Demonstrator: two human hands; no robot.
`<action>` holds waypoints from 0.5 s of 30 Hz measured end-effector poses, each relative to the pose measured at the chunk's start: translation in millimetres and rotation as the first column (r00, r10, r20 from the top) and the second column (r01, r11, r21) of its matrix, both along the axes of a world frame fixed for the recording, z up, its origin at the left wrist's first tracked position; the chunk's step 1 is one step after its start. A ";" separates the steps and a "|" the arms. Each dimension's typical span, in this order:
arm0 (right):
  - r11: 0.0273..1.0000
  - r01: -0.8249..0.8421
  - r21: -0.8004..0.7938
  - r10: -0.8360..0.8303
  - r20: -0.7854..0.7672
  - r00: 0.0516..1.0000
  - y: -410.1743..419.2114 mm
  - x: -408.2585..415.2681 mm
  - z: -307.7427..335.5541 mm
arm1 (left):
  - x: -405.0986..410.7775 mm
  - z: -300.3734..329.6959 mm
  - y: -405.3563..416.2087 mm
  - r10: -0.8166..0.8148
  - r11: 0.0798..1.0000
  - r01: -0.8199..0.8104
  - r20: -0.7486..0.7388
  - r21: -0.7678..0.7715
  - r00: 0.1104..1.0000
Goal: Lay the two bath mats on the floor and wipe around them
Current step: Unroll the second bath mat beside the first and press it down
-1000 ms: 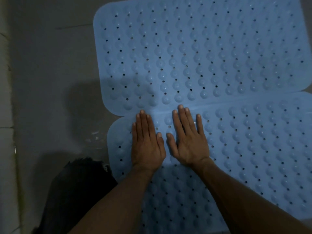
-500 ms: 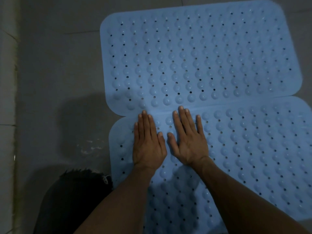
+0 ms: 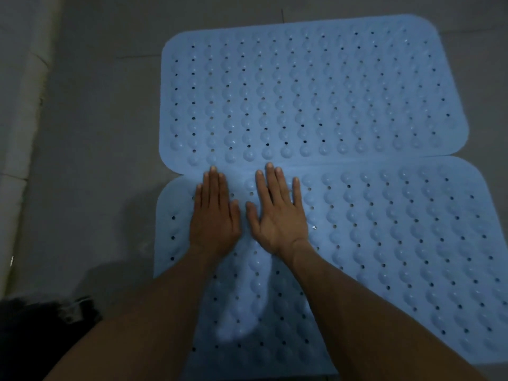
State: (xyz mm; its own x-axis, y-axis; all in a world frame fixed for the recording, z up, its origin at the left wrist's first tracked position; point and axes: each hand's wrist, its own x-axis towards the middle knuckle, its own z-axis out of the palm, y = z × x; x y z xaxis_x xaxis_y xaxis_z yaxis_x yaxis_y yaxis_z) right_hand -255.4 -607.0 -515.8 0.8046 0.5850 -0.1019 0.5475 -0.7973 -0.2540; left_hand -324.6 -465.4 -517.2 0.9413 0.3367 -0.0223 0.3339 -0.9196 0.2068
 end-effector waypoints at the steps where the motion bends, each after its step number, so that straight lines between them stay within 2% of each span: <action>1: 1.000 -0.003 0.000 0.003 -0.011 1.000 -0.1 0.5 0.7 | 0.3 1.2 -0.3 0.001 1.000 0.000 -0.010 0.012 1.000; 7: 0.999 -0.033 0.036 0.037 -0.124 0.992 -3.7 5.2 7.5 | 2.7 18.6 -6.9 0.006 0.997 0.003 -0.129 0.073 0.992; 9: 0.991 -0.046 0.129 0.075 -0.233 0.969 -7.8 14.3 13.6 | 4.6 27.0 -12.5 -0.001 0.991 0.022 -0.159 0.133 0.987; 11: 0.951 -0.015 0.308 0.125 -0.340 0.932 -23.0 27.2 25.0 | 9.4 34.2 -21.7 0.041 0.988 -0.011 -0.193 0.156 0.980; 13: 0.915 -0.028 0.403 0.161 -0.299 0.941 -53.0 41.7 33.9 | 18.8 35.8 -39.1 0.072 0.991 -0.045 -0.224 0.123 0.972; 15: 0.937 -0.076 0.342 0.132 -0.143 0.981 -91.7 60.6 36.6 | 33.9 34.0 -67.4 0.051 0.995 -0.032 -0.212 0.092 0.976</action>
